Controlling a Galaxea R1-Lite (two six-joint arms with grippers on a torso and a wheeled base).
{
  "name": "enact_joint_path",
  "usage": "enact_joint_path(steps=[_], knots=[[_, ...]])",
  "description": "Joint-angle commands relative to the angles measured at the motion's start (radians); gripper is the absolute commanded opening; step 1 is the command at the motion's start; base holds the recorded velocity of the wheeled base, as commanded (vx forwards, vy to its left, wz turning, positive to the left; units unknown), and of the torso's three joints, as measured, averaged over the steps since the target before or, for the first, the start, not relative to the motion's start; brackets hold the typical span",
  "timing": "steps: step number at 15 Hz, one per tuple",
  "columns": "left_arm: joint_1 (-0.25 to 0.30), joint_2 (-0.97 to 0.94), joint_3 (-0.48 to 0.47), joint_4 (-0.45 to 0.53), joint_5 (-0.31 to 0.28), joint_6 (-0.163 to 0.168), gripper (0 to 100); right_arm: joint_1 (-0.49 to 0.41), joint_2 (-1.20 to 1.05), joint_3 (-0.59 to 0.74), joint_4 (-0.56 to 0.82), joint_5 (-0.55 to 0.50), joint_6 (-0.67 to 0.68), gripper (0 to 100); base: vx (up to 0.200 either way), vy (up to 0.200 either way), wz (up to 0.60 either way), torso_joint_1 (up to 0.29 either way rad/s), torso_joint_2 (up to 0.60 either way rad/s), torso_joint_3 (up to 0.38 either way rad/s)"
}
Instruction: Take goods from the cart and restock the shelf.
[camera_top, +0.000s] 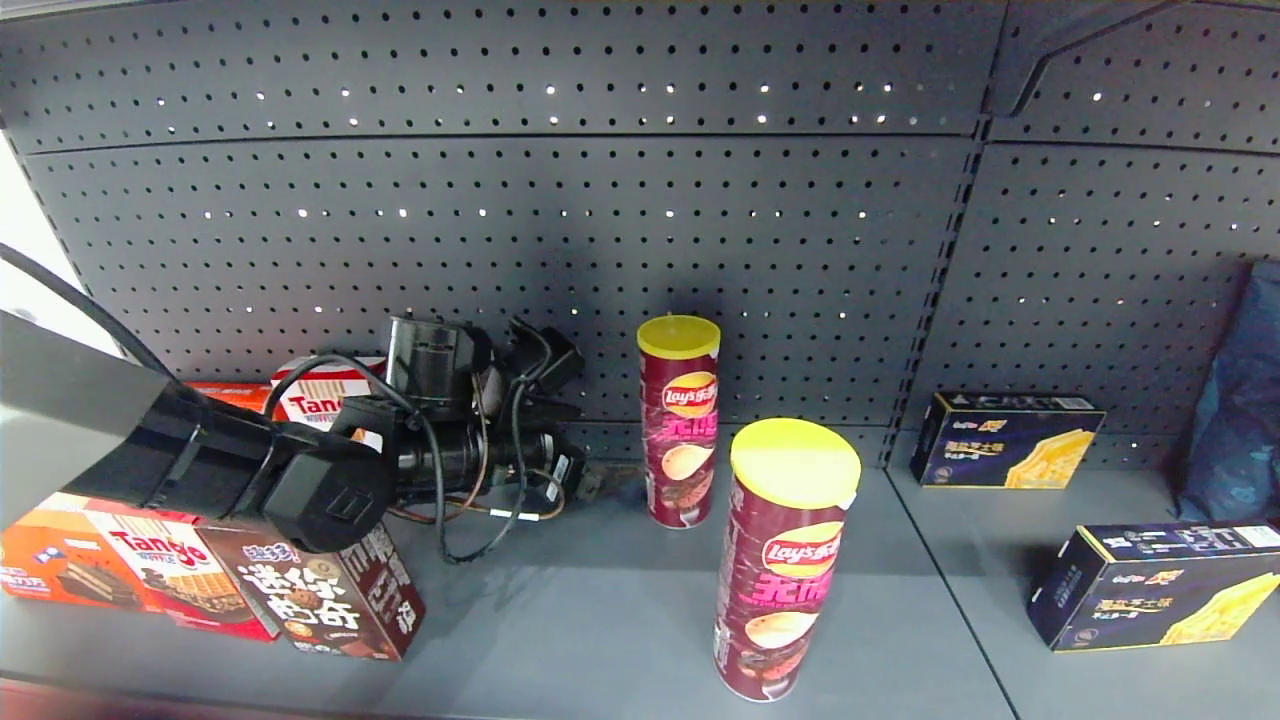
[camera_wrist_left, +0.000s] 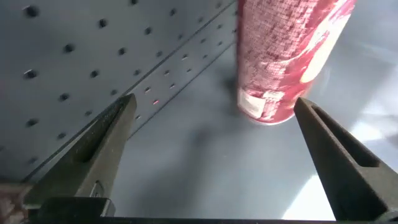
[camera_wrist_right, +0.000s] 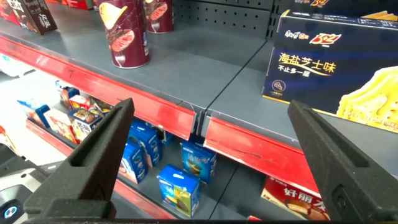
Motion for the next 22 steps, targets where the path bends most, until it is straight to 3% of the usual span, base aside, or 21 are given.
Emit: enact_joint_path(steps=[1,5,9,11,15,19,22], knots=[[-0.005,-0.012,0.004,0.003,0.034,0.003,100,0.0,0.001,0.0,0.0,0.001,0.0,100,0.0,0.0,0.0,0.0,0.0,0.0],[-0.023,-0.009,-0.007,0.001,0.048,0.003,100,0.0,0.001,0.0,0.0,0.001,0.0,100,0.0,0.0,0.0,0.0,0.0,0.0],[-0.023,-0.004,-0.082,0.015,0.066,0.003,100,0.0,0.001,0.0,0.0,0.001,0.0,100,0.0,0.0,0.0,0.0,0.0,0.0],[-0.023,-0.01,-0.094,0.072,0.098,0.004,100,0.0,0.001,0.0,0.0,0.001,0.0,100,0.0,0.0,0.0,0.0,0.0,0.0],[-0.025,-0.052,-0.181,0.24,0.201,0.078,100,0.0,0.001,0.0,0.0,0.001,0.0,100,0.0,0.0,0.0,0.0,0.0,0.0],[-0.04,-0.05,-0.229,0.335,0.322,0.081,100,0.0,0.001,0.0,0.0,0.001,0.0,100,0.0,0.0,0.0,0.0,0.0,0.0],[-0.062,-0.043,-0.227,0.335,0.342,0.081,100,0.0,0.001,0.0,0.0,0.001,0.0,100,0.0,0.0,0.0,0.0,0.0,0.0]])
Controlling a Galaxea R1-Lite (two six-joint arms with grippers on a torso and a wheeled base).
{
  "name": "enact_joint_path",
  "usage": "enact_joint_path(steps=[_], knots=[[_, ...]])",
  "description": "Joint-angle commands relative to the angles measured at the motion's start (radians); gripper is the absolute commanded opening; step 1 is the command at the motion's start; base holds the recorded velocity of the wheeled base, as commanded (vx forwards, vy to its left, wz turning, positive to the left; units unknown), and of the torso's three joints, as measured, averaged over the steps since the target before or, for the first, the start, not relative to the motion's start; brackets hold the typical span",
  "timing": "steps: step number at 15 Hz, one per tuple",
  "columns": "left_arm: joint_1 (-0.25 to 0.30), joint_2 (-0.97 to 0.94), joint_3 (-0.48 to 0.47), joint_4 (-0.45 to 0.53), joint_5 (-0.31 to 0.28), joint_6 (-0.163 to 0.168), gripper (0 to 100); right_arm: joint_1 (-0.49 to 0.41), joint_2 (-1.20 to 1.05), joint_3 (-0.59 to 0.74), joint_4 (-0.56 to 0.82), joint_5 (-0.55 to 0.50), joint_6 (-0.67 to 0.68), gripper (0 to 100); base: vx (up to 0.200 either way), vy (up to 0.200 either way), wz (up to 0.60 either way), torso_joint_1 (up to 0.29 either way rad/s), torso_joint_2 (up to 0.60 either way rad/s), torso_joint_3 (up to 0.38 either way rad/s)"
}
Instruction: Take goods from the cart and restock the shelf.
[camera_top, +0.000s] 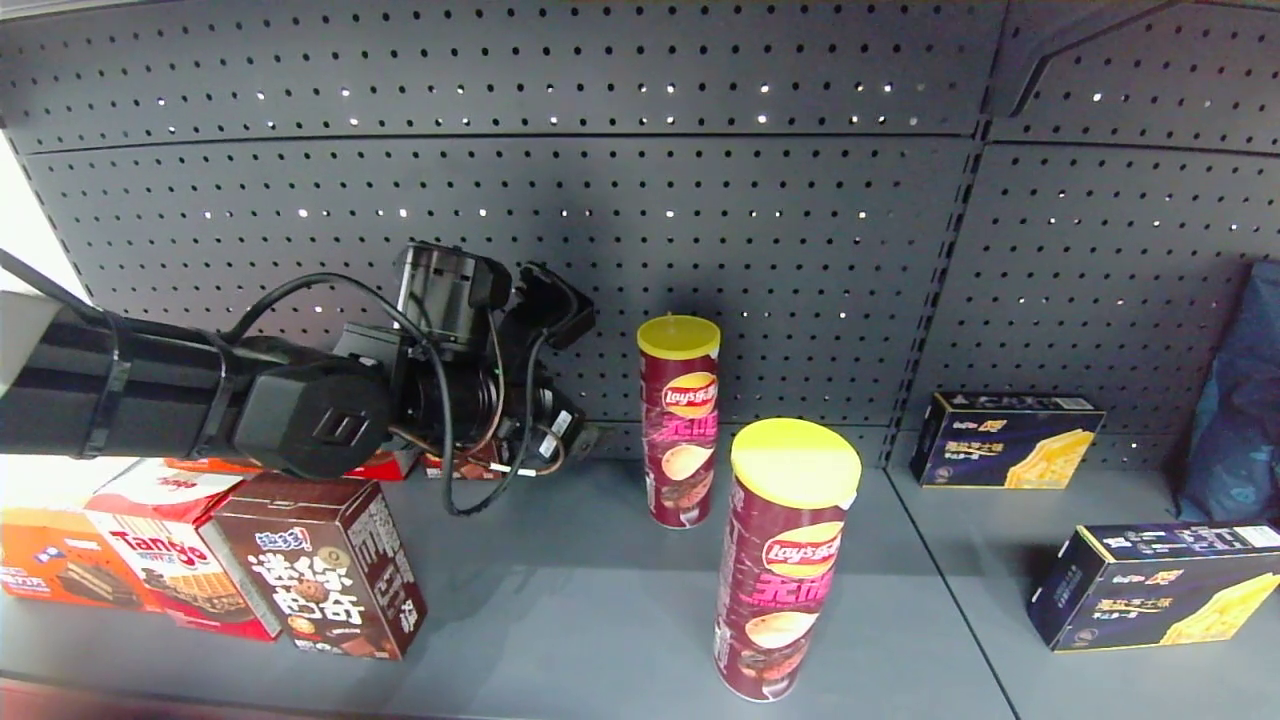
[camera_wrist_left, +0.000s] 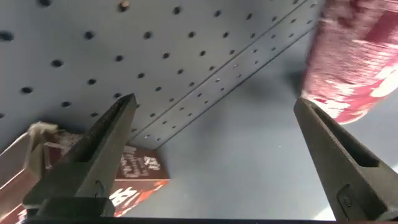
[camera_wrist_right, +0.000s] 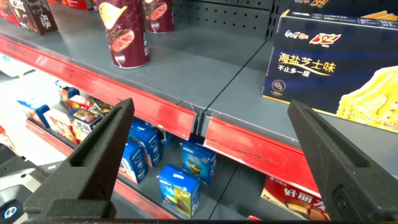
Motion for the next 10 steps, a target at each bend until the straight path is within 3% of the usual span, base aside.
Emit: enact_joint_path(steps=[1,5,10], knots=[[-0.01,0.008,-0.001,0.001,0.003,0.0,100,0.0,0.001,0.0,0.0,0.0,0.0,100,0.0,0.0,0.0,0.0,0.0,0.0],[-0.026,0.034,0.003,-0.001,0.04,-0.002,100,0.0,0.001,0.0,0.0,0.0,0.0,100,0.0,0.0,0.0,0.0,0.0,0.0],[-0.045,0.062,-0.001,-0.003,0.046,-0.005,100,0.0,0.001,0.0,0.0,0.0,0.0,100,0.0,0.0,0.0,0.0,0.0,0.0]])
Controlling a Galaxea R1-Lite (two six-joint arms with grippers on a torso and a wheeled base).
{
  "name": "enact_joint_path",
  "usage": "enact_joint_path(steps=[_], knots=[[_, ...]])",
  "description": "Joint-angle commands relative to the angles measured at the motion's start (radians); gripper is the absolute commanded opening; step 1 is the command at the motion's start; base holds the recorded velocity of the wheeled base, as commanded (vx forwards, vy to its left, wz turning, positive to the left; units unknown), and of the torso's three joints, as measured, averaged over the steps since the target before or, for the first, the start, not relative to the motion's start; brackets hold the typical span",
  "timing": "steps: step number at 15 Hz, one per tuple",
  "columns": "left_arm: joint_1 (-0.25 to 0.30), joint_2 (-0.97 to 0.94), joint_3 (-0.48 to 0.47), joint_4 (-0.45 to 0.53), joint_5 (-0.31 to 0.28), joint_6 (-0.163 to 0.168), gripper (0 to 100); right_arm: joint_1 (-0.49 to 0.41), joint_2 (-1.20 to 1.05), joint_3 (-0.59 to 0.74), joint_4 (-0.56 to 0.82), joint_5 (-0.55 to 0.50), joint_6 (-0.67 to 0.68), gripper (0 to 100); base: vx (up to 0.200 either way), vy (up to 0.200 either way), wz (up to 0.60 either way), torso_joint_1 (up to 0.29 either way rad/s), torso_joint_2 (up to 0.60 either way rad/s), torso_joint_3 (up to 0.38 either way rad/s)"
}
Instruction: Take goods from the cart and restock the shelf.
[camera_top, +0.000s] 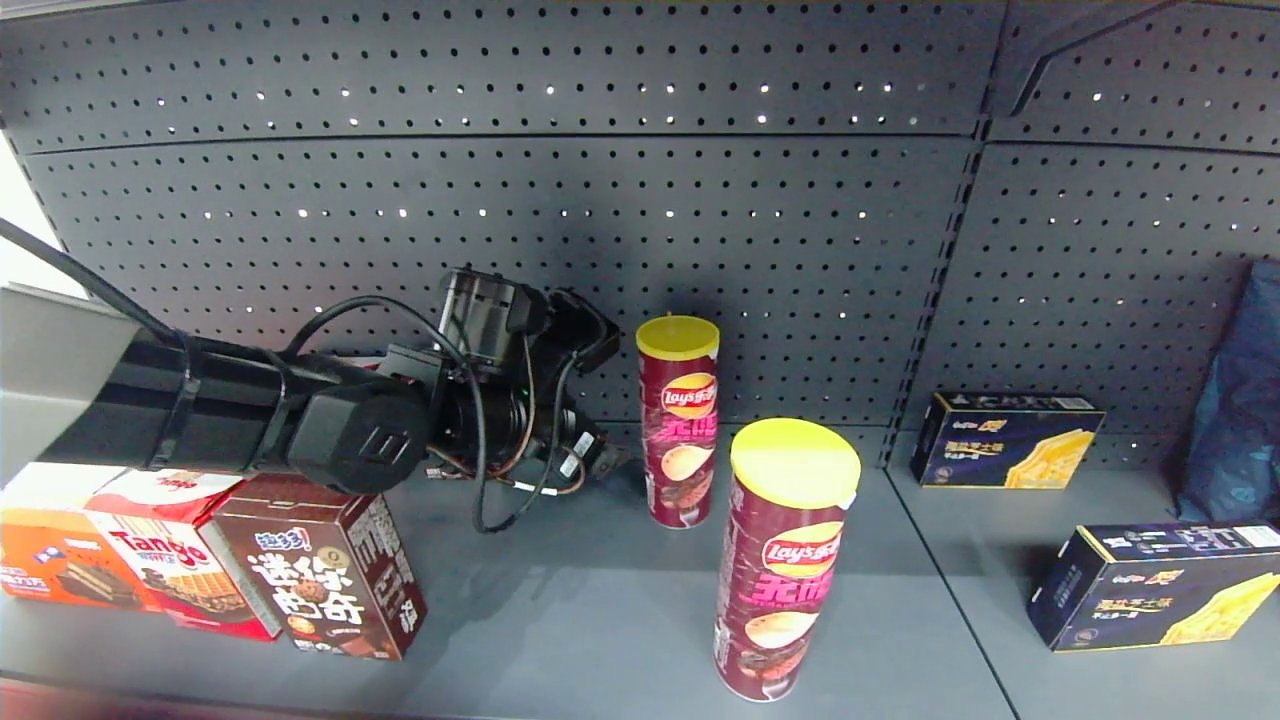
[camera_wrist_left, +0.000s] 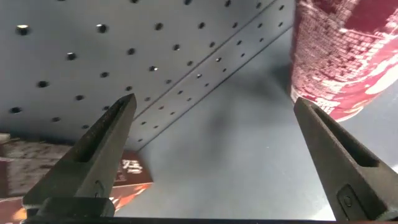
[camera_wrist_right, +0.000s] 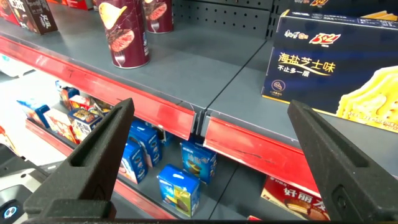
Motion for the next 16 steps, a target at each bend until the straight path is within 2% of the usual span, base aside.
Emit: enact_joint_path(steps=[1,3,6,14,16], knots=[[-0.01,0.022,-0.001,-0.001,0.001,-0.005,100,0.0,0.001,0.0,0.0,0.0,0.0,100,0.0,0.0,0.0,0.0,0.0,0.0],[-0.015,0.035,-0.002,-0.004,0.001,-0.01,100,0.0,0.001,0.0,0.0,0.0,0.0,100,0.0,0.0,0.0,0.0,0.0,0.0],[-0.022,0.049,-0.007,-0.008,0.001,-0.034,100,0.0,0.001,0.0,0.0,-0.001,0.0,100,0.0,0.0,0.0,0.0,0.0,0.0],[-0.051,0.081,-0.036,-0.013,0.001,-0.039,100,0.0,0.001,0.0,0.0,0.0,0.0,100,0.0,0.0,0.0,0.0,0.0,0.0],[-0.05,0.081,-0.036,-0.013,0.001,-0.051,100,0.0,0.001,0.0,0.0,0.0,0.0,100,0.0,0.0,0.0,0.0,0.0,0.0]])
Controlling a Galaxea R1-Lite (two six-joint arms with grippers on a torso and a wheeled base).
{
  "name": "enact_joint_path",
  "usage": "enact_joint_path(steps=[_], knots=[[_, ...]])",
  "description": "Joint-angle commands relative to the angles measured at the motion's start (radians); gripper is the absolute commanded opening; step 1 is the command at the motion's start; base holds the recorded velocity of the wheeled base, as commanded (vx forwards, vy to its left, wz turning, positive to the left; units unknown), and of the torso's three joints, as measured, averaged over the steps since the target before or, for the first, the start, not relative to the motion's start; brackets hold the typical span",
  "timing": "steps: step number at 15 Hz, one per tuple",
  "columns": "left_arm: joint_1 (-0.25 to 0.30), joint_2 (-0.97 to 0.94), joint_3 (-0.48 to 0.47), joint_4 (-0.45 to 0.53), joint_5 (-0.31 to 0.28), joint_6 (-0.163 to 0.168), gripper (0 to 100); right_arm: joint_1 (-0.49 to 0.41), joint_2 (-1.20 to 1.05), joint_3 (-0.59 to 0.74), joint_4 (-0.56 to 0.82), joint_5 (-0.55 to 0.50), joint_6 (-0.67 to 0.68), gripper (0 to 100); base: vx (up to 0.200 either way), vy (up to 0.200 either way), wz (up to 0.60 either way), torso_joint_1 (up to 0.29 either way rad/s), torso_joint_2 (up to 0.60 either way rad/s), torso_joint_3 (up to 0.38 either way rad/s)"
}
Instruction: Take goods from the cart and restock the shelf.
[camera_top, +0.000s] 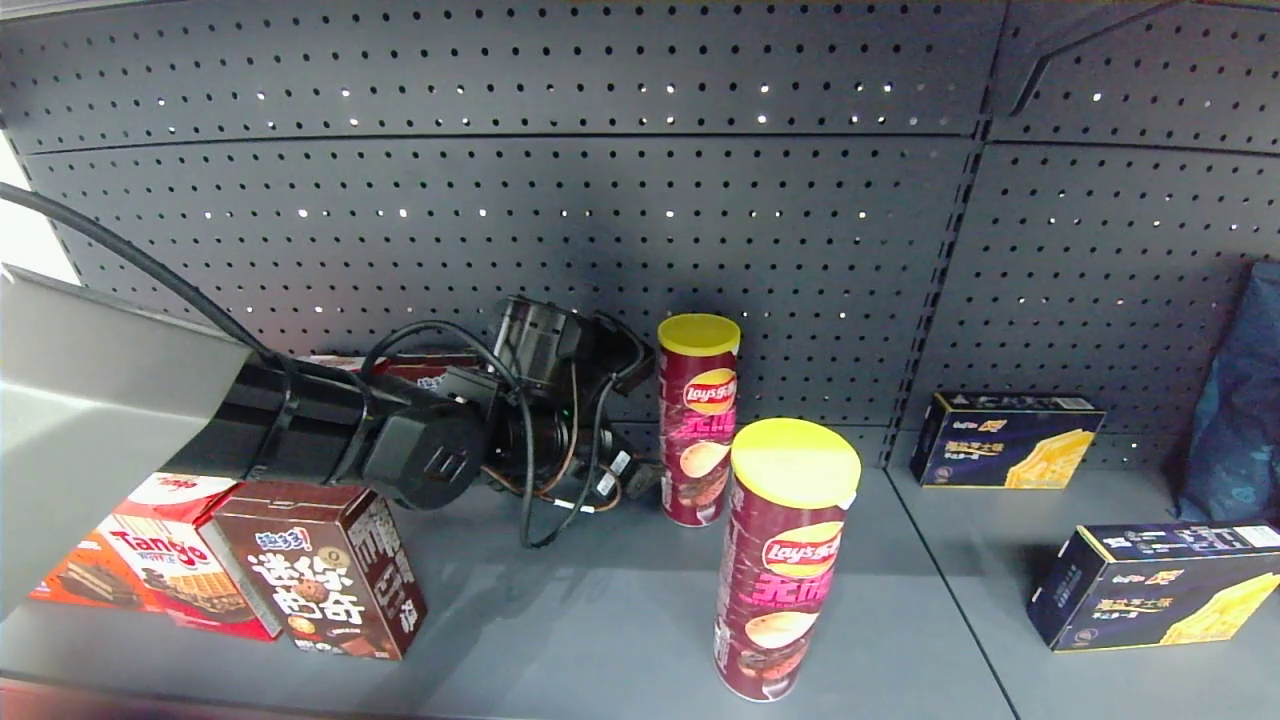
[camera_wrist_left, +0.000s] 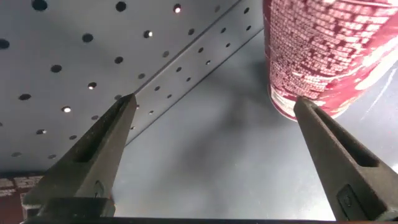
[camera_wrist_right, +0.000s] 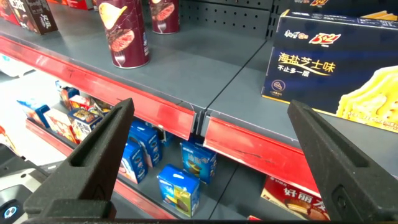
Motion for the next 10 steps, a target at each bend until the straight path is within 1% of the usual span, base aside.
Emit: enact_joint_path(steps=[1,5,7,8,10], knots=[[0.002,0.001,-0.001,-0.002,0.001,-0.002,100,0.0,0.001,0.0,0.0,0.001,-0.001,100,0.0,0.0,0.0,0.0,0.0,0.0],[0.025,-0.008,0.002,-0.002,0.005,0.0,100,0.0,0.001,0.0,0.0,-0.001,-0.001,100,0.0,0.0,0.0,0.0,0.0,0.0],[0.027,-0.007,0.002,-0.002,0.007,-0.002,100,0.0,0.001,0.0,0.0,0.001,-0.001,100,0.0,0.0,0.0,0.0,0.0,0.0],[0.027,-0.004,-0.001,-0.006,0.017,-0.002,100,0.0,0.001,0.0,0.0,0.001,-0.001,100,0.0,0.0,0.0,0.0,0.0,0.0],[0.025,0.012,-0.005,-0.026,0.021,-0.003,100,0.0,0.001,0.0,0.0,-0.001,-0.001,100,0.0,0.0,0.0,0.0,0.0,0.0]])
